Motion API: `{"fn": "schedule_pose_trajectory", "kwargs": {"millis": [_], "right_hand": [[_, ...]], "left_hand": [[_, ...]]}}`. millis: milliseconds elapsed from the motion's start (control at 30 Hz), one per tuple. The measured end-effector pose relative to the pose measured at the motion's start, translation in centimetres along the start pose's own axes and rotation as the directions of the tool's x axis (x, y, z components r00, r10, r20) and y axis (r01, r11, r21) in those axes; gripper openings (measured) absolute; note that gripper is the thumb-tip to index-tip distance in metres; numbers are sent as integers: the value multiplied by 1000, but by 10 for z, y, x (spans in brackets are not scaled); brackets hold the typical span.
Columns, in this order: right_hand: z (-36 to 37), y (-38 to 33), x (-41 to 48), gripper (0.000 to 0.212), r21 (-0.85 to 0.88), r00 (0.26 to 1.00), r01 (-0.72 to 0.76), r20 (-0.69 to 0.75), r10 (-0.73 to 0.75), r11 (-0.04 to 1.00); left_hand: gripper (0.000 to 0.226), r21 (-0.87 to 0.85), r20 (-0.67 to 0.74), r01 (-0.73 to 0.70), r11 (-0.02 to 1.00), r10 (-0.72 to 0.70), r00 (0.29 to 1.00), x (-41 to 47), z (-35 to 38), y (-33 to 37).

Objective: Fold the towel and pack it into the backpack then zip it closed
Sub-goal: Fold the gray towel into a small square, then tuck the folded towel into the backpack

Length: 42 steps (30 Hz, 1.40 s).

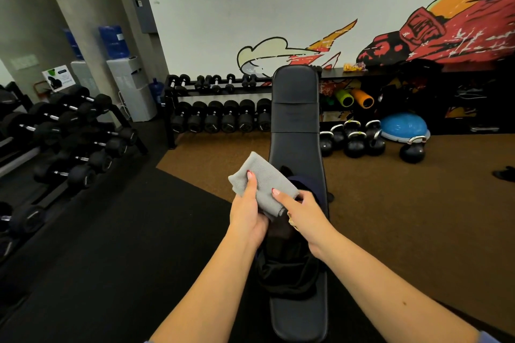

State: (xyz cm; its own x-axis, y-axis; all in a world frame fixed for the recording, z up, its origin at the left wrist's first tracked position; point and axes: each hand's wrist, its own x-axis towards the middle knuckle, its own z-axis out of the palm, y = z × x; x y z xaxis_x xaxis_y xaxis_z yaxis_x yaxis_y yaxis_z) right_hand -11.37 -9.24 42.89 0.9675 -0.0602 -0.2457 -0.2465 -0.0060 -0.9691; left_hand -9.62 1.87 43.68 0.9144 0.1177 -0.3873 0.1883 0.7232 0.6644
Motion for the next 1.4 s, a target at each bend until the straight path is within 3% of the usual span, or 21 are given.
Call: {"fn": "schedule_pose_trajectory", "kwargs": {"millis": [67, 200, 433, 567, 733, 933, 1067, 1167, 1400], "right_hand": [[1, 2, -3, 38, 66, 996, -39, 77, 33, 997], [-4, 6, 3, 32, 139, 998, 46, 29, -50, 989], [-45, 1, 26, 38, -19, 986, 162, 28, -162, 987], [-70, -8, 43, 42, -125, 971, 224, 113, -210, 967], [-97, -24, 74, 49, -324, 926, 360, 238, -293, 875], [-108, -35, 115, 73, -424, 860, 504, 331, -389, 752], [-103, -36, 150, 54, -490, 827, 561, 377, -418, 667], [-96, -35, 183, 55, -550, 829, 559, 382, -408, 621], [-80, -23, 279, 43, -626, 897, 442, 336, -289, 642]], "left_hand": [[44, -20, 1, -7, 1000, 7, 1000, 1, -1, -3], [48, -44, -19, 8, 999, -9, 1000, 2, -2, -10], [22, 148, 18, -79, 986, 77, 997, 5, -5, -8], [31, 438, 94, -168, 883, 141, 986, 14, -9, -7], [34, 701, 190, -254, 666, 169, 967, 35, -3, 3], [32, 791, 279, -343, 506, 199, 939, 72, 8, 11], [34, 817, 318, -389, 427, 229, 920, 108, 9, 10], [35, 826, 335, -393, 403, 209, 919, 148, 12, 12], [28, 841, 350, -360, 404, 101, 931, 261, 12, 17]]}}
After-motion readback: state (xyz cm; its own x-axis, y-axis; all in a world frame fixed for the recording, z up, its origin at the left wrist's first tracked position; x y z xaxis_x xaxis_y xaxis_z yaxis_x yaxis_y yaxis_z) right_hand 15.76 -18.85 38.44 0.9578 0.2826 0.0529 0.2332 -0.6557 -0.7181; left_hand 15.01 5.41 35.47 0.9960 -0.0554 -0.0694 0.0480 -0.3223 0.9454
